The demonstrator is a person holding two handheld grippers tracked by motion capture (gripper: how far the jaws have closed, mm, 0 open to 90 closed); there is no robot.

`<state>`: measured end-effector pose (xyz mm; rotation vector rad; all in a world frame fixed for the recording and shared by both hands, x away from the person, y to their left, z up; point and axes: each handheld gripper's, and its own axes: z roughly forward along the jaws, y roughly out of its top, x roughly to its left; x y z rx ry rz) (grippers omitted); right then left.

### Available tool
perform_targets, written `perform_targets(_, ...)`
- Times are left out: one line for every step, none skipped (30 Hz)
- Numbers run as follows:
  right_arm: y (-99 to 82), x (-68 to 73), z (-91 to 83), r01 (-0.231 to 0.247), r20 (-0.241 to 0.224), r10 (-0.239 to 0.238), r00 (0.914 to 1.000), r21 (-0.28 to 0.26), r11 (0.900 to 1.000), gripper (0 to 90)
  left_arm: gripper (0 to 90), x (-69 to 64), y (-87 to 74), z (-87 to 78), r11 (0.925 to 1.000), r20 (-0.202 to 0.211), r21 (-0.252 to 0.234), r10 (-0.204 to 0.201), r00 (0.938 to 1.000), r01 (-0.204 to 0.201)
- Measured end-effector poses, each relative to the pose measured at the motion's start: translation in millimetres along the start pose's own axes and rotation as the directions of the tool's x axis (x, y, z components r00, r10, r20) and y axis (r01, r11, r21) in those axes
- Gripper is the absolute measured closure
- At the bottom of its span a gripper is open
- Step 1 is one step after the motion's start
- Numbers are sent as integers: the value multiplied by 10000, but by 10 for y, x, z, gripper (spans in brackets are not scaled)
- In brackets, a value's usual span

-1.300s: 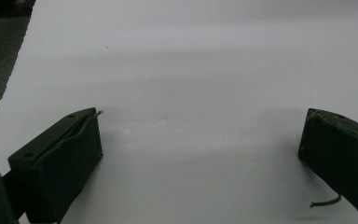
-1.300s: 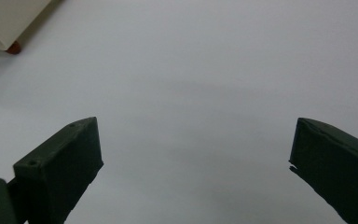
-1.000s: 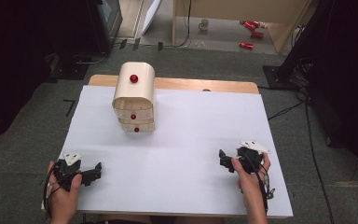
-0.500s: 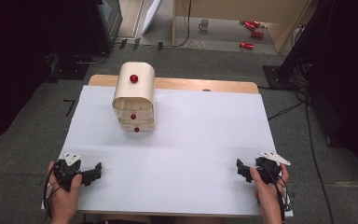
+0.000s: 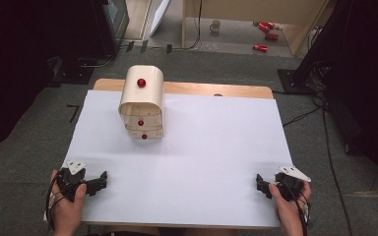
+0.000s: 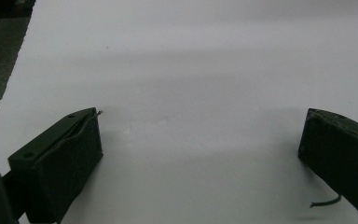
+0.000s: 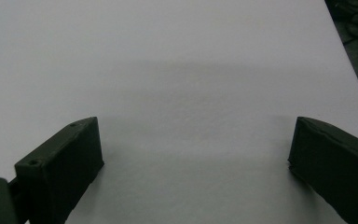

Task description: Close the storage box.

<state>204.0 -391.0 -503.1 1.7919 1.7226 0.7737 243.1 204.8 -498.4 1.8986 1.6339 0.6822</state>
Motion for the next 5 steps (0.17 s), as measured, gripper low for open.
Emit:
perform_targets(-6, 19, 7, 154, 120, -154, 9998, 2, 9999, 18, 0, 0, 0, 0, 10000, 4, -6, -8, 10000, 8)
perform_targets(-8, 23, 6, 164, 153, -164, 9997, 14, 9999, 18, 0, 0, 0, 0, 10000, 5, 4, 1, 10000, -1)
perform_targets(-8, 17, 9, 130, 104, -129, 9999, -17, 9999, 17, 0, 0, 0, 0, 10000, 3, 5, 2, 10000, -2)
perform_targets(-10, 16, 9, 129, 97, -129, 9999, -28, 9999, 17, 0, 0, 0, 0, 10000, 3, 5, 2, 10000, -2)
perform_targets(-10, 16, 9, 129, 97, -129, 9999, -28, 9999, 17, 0, 0, 0, 0, 10000, 6, 4, 1, 10000, -1)
